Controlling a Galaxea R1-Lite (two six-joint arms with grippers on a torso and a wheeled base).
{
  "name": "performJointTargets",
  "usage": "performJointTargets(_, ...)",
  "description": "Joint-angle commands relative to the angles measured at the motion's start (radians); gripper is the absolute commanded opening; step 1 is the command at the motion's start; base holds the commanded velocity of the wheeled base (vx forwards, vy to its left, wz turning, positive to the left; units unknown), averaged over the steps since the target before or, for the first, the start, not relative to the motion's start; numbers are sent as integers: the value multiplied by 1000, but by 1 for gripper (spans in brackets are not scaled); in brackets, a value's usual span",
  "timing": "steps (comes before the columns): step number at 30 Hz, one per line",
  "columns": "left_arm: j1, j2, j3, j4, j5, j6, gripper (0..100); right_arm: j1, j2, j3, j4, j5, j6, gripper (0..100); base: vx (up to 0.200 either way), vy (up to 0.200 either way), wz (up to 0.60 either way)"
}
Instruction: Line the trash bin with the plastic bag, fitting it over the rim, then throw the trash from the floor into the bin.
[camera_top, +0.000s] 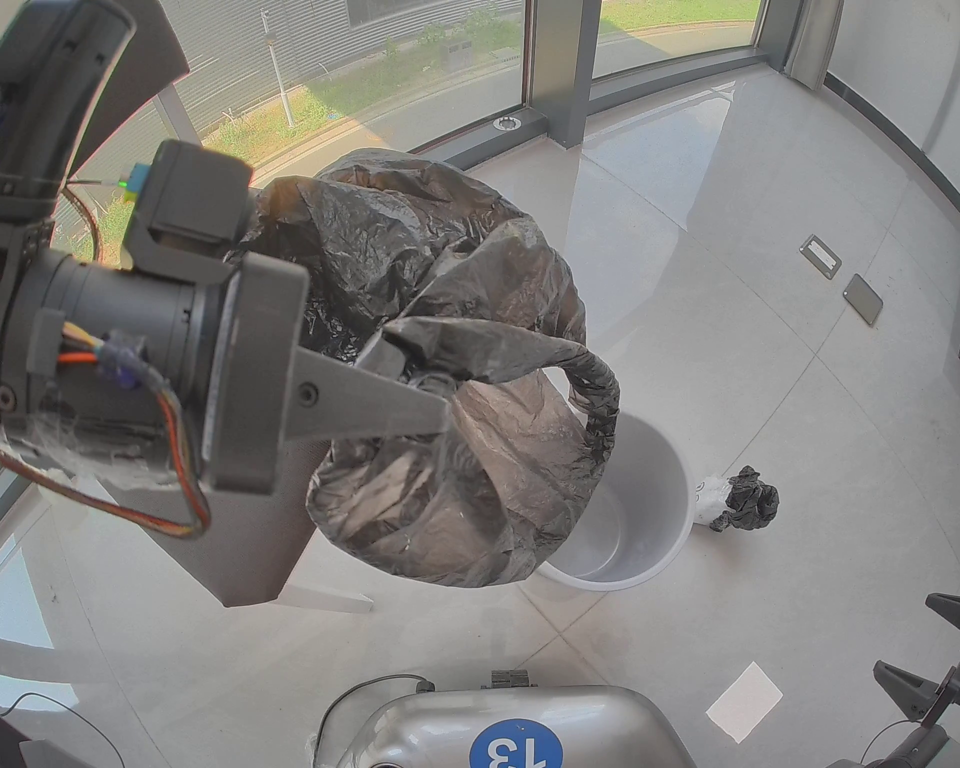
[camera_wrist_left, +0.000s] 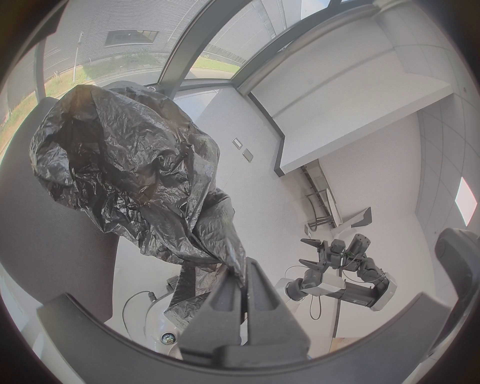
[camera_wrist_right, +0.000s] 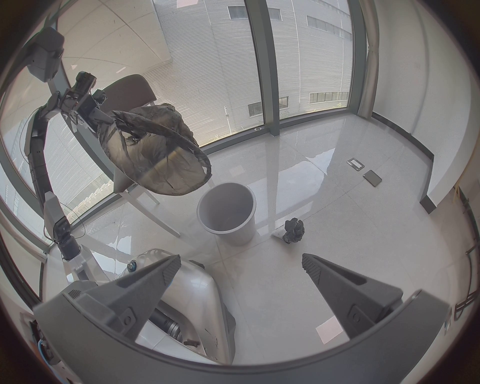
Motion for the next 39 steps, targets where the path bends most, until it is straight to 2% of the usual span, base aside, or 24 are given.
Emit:
performJointTargets(1,-20,-21,-148,-4,-9,-45,0,2,111,-29,-8,-1,-21,100,0,0,0)
performJointTargets(5,-28,-24,-156,-7,-15,-45,0,14,246,-80,-68,13,-60,100,0,0,0)
performJointTargets(11,-40,-14,-191,-27,-40,-46,0,25,419,-57,-261,25,-150,100,0,0,0)
performJointTargets(15,-56,-1,-210,-33,-57,-48,0,26,522,-74,-337,74,-181,100,0,0,0)
performJointTargets(17,-63,11,-217,-36,-58,-48,0,29,634,-114,-419,94,-199,100,0,0,0)
performJointTargets(26,-63,32,-248,-48,-78,-49,0,105,926,-284,-651,93,-190,100,0,0,0)
performJointTargets(34,-65,45,-246,-104,-103,-49,0,189,1015,-394,-663,93,-147,100,0,0,0)
performJointTargets(39,-77,40,-214,-118,-136,-31,0,207,1019,-384,-666,91,-139,100,0,0,0)
